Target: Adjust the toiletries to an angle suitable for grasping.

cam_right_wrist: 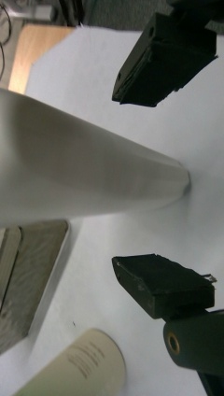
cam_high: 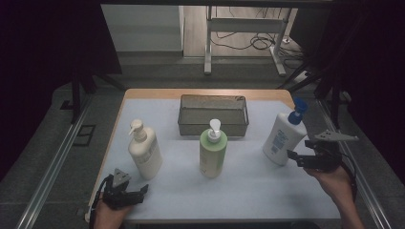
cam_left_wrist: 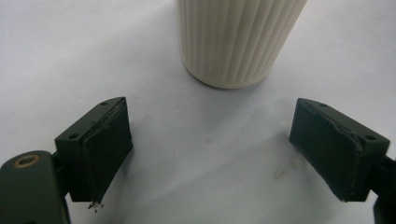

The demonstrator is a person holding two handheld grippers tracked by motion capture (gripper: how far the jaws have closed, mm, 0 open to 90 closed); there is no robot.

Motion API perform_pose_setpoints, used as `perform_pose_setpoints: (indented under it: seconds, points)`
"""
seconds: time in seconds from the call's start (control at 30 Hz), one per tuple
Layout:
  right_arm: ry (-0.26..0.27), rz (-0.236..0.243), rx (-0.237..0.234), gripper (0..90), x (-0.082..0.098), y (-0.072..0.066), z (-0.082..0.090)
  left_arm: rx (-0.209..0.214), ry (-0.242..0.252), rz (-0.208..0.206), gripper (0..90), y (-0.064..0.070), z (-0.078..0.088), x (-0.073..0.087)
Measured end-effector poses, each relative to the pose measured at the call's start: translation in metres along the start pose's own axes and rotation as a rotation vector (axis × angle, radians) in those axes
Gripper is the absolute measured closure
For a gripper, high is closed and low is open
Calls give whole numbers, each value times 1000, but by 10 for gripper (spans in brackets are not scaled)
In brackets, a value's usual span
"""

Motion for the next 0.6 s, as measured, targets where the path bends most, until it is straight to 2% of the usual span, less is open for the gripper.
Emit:
perform_pose_setpoints:
  seconds: [0.23,0.6]
  points:
    - [22,20,4,178,-11,-1,-10,0,0,0,124,0,0,0]
    - [7,52,-22,226,-21,-2,-31,1,0,0,124,0,0,0]
Point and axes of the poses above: each handheld gripper's, and its own axes: z roughly backward along the jaws, x roughly out of its underside, y roughly to its right, the point moved 6 cm from there along -z, roughly forward along the jaws, and after that the axes turned 15 degrees about y, right-handed, at the moved point
